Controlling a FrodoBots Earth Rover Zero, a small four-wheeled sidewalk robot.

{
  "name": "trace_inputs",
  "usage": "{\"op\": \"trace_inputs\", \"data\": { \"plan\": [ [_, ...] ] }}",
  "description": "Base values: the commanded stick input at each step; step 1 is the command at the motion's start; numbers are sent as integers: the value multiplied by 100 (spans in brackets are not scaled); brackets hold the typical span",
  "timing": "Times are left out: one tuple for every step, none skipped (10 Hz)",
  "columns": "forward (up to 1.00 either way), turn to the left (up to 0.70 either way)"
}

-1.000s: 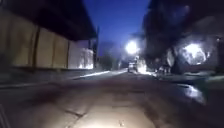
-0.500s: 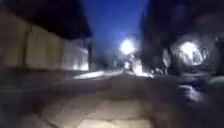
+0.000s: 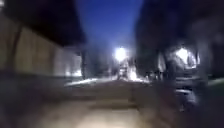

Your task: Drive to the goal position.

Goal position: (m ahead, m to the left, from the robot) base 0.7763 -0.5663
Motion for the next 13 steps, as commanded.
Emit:
{"op": "trace_inputs", "data": {
  "plan": [
    [85, 1],
    [85, 1],
    [85, 1],
    [85, 1],
    [85, 1],
    [85, 1],
    [85, 1],
    [85, 1],
    [85, 1],
    [85, 1],
    [85, 1],
    [85, 1],
    [85, -1]
  ]
}}
